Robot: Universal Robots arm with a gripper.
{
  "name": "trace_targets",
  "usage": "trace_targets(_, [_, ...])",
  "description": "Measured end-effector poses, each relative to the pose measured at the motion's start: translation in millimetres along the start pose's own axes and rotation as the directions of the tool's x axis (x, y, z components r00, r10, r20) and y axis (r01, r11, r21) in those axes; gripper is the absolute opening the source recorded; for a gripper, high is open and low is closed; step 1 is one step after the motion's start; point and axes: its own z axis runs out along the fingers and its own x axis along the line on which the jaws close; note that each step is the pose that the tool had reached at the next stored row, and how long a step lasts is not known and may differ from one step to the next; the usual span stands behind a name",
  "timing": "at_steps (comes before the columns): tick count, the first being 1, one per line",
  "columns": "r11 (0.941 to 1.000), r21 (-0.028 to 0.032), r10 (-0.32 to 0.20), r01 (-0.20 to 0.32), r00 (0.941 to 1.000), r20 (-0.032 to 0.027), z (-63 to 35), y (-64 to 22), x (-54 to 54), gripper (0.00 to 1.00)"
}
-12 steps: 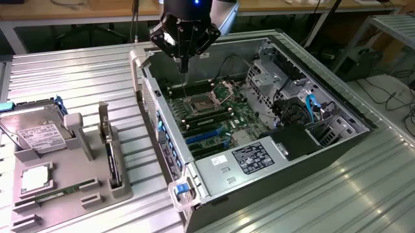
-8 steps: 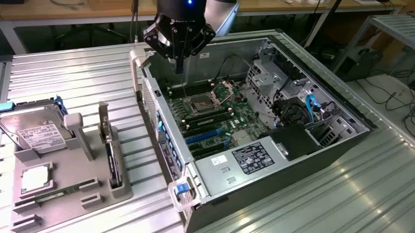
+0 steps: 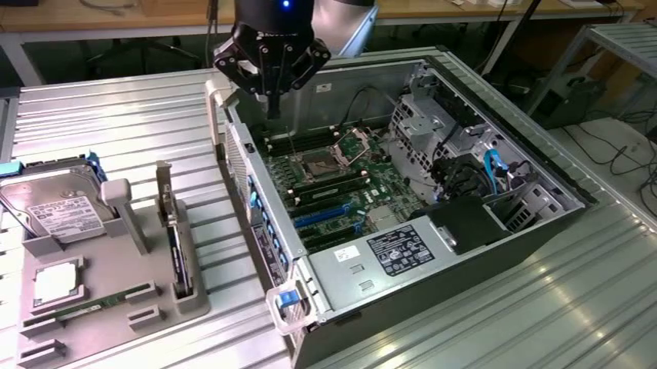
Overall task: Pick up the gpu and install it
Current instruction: 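Reach for the gpu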
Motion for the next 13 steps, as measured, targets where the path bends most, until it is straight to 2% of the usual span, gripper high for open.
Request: trace_targets(13, [1.0,0.0,0.0,0.0,1.0,0.0,-0.3,-2.0,14.6,0.11])
